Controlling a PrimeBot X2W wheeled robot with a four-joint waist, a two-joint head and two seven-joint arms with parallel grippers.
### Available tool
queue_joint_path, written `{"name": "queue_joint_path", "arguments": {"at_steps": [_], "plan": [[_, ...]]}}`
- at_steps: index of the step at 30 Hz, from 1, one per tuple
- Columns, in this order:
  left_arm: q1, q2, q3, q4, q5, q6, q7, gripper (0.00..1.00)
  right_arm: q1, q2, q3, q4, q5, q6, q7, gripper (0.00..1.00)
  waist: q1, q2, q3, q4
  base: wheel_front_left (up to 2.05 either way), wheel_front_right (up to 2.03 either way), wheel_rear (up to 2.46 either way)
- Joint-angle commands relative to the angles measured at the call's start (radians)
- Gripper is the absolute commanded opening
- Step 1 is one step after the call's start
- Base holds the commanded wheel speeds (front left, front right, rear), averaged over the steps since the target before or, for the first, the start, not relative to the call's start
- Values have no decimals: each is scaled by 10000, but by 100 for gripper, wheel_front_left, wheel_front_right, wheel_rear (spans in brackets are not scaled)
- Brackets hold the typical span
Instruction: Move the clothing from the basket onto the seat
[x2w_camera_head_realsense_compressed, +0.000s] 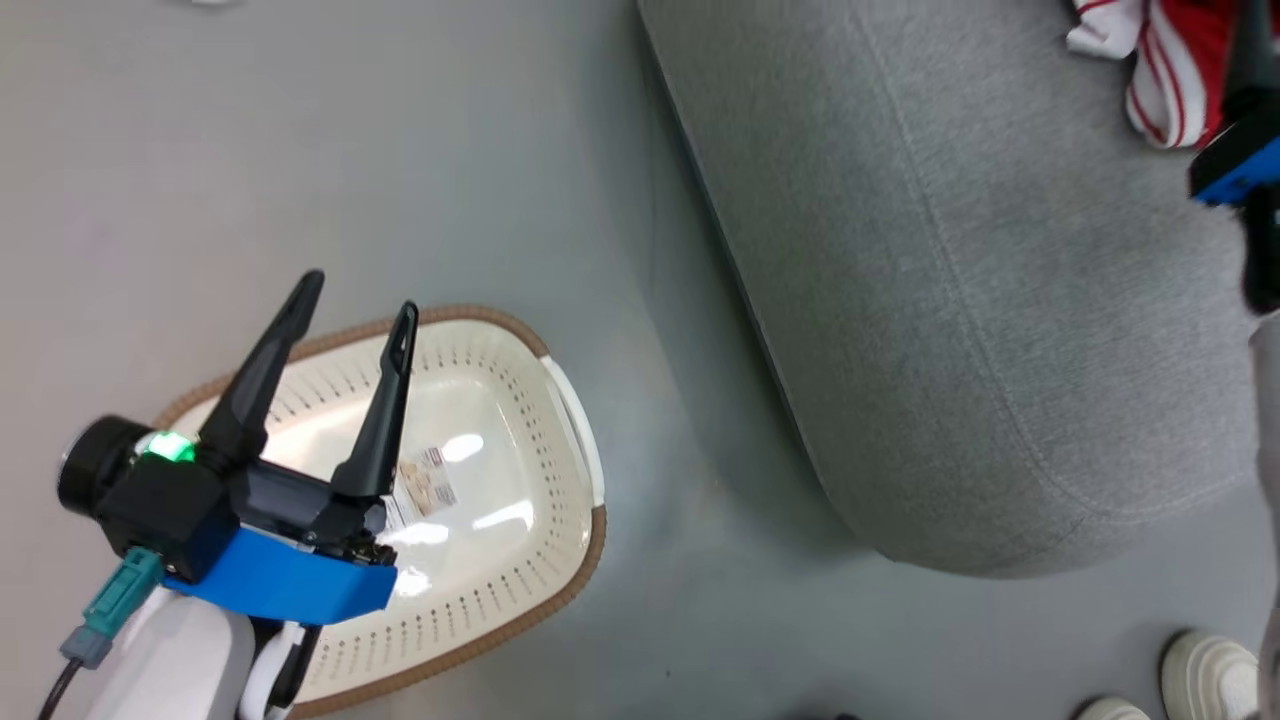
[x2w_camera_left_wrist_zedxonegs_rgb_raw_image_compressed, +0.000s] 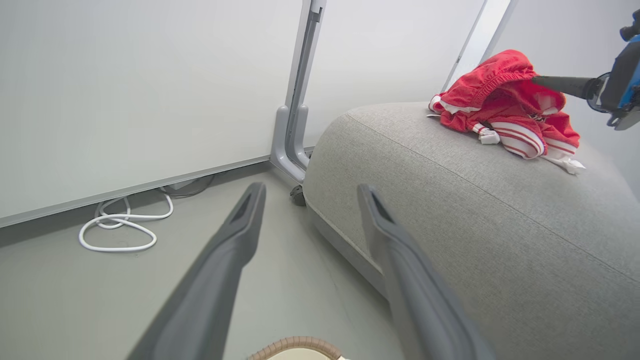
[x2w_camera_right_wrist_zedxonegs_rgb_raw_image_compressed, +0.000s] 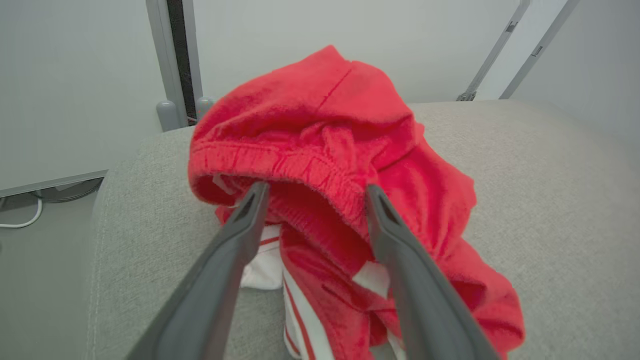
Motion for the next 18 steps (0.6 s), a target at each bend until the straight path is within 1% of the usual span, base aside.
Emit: {"name": "queue_joint_path", "arguments": {"at_steps": [1, 4, 8, 9, 11, 18], "plan": [[206, -155, 11, 297, -126, 45, -122, 100, 523, 127, 176, -235, 1, 2, -88, 100, -1, 0, -1152, 215, 0, 0, 0], [394, -473, 30, 850, -300, 61, -249, 100, 1369, 287, 627, -870, 34, 2, -148, 100, -1, 0, -1891, 377, 0, 0, 0], [704, -850, 178, 1556, -506, 71, -350, 100, 2725, 638, 1136, -2028, 268, 2, -133, 100, -1, 0, -2828, 577, 0, 0, 0], [704, -850, 178, 1556, -506, 71, -350, 100, 2725, 638, 1136, -2028, 268, 2, -133, 100, -1, 0, -2828, 577, 0, 0, 0], [865, -1066, 300, 1849, -592, 113, -379, 100, 3488, 842, 1326, -2733, 423, 2, -35, 100, -1, 0, -3254, 674, 0, 0, 0], [1544, -1684, 1072, 2337, -582, 140, -394, 100, 6093, 1589, 1950, -5025, 224, 2, 338, 100, -1, 0, -4464, 1072, 0, 0, 0]]}}
